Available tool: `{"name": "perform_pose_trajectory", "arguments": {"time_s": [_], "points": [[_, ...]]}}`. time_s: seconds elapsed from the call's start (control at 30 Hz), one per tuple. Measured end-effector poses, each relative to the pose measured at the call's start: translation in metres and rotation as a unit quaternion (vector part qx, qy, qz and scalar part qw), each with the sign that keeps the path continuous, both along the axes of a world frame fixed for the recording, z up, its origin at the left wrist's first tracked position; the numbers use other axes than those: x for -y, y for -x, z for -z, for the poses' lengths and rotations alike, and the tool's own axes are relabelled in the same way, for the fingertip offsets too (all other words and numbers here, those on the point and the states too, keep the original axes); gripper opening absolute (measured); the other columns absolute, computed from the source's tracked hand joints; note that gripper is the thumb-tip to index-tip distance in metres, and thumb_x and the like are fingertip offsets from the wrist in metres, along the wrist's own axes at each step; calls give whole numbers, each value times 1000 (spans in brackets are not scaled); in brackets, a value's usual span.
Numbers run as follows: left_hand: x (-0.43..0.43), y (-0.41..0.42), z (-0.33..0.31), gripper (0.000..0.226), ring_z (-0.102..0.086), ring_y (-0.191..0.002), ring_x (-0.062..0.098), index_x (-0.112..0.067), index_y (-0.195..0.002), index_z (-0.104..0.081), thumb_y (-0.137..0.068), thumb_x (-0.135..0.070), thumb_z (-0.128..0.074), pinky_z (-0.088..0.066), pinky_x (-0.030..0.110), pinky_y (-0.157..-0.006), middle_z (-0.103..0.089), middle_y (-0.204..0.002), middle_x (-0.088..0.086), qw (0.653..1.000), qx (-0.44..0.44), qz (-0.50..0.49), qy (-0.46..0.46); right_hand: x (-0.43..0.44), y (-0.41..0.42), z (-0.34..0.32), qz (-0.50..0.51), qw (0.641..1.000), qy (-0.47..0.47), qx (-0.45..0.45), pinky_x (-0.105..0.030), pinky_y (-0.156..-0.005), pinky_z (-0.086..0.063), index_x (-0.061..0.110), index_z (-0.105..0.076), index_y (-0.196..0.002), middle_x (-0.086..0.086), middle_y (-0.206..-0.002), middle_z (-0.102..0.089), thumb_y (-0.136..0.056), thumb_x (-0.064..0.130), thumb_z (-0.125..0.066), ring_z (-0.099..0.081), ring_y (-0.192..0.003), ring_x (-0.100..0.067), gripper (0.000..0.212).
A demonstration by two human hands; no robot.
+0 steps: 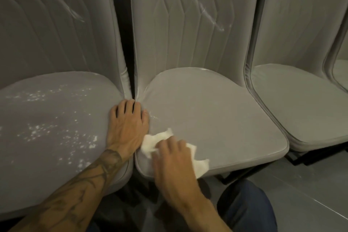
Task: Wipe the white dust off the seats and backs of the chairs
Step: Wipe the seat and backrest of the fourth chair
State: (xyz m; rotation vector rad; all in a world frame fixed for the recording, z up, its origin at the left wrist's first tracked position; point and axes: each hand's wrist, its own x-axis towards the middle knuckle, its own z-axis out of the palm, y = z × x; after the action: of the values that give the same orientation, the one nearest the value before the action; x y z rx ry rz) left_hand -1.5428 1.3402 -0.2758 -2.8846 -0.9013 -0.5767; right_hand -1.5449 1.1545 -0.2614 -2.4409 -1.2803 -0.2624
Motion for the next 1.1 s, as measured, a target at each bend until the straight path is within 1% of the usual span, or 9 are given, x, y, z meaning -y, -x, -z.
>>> {"name": "perform_pose_trajectory", "arguments": {"time_s": [0.07, 0.13, 0.3, 0.5, 0.6, 0.73, 0.8, 0.97, 1.1], "points": [[0, 0, -1, 35, -55, -107, 33, -11, -107, -58, -104, -34, -32, -42, 49, -93, -62, -113, 15, 1000, -7, -4, 8, 2, -4, -3, -43, 998, -19, -47, -35, -75, -44, 26, -48, -99, 1, -104, -54, -100, 39, -33, -43, -85, -17, 20], [0, 1, -1, 34, -54, -106, 32, -13, -106, -57, -104, -35, -31, -42, 49, -93, -61, -113, 14, 1000, -9, 4, 2, 20, -32, -3, -36, 999, -18, -30, -42, -75, -45, 22, -50, -99, -3, -104, -54, -102, 33, -41, -46, -86, -22, 14], [0, 1, -2, 30, -52, -104, 29, -15, -104, -55, -105, -34, -32, -41, 47, -92, -60, -111, 11, 1000, -6, 4, 12, 32, -83, -4, 135, 989, -29, -52, -42, -74, -38, 12, -56, -96, -13, -101, -59, -101, 26, -52, -46, -82, -28, 15], [-6, 4, -11, 32, -56, -123, 35, -8, -121, -62, -107, -28, -42, -43, 49, -105, -60, -134, 16, 991, 32, 20, 129, 2, -52, 3, -89, 994, -14, -63, -38, -79, -37, 20, -49, -99, -4, -104, -51, -103, 37, -39, -45, -89, -23, 20], [-15, 21, -19, 40, -59, -119, 34, -9, -121, -62, -105, -33, -35, -45, 48, -102, -62, -132, 15, 997, -7, 29, 70, -13, -105, 1, -18, 998, 7, -66, -46, -88, -38, 8, -55, -108, -16, -113, -55, -103, 30, -44, -49, -98, -36, 26], [-24, 39, -21, 53, -58, -115, 30, -11, -123, -60, -104, -39, -19, -44, 46, -101, -62, -127, 13, 997, -43, 15, 69, -76, -159, -10, 72, 993, 75, -56, -44, -100, -35, 3, -52, -122, -20, -131, -53, -105, 29, -37, -49, -115, -40, 34], [-23, 39, -19, 50, -58, -116, 29, -11, -124, -60, -107, -36, -20, -45, 46, -102, -62, -127, 12, 997, -38, 4, 69, -100, -149, -7, 56, 995, 73, -40, -45, -97, -35, 2, -52, -123, -22, -131, -53, -105, 28, -38, -50, -113, -40, 35], [-24, 38, -16, 50, -52, -127, 26, -15, -135, -54, -107, -34, -17, -41, 43, -109, -56, -140, 10, 995, -80, -8, 62, -94, -106, 11, -142, 988, 36, -42, -47, -85, -37, 6, -56, -102, -19, -107, -56, -102, 29, -43, -49, -91, -37, 27], [-25, 37, -16, 53, -47, -133, 22, -19, -139, -49, -106, -34, -11, -36, 41, -114, -50, -147, 6, 994, -97, -19, 50, -138, -159, -7, -39, 994, 76, -67, -46, -96, -38, 3, -55, -119, -22, -124, -54, -105, 29, -41, -51, -106, -39, 33]]}}
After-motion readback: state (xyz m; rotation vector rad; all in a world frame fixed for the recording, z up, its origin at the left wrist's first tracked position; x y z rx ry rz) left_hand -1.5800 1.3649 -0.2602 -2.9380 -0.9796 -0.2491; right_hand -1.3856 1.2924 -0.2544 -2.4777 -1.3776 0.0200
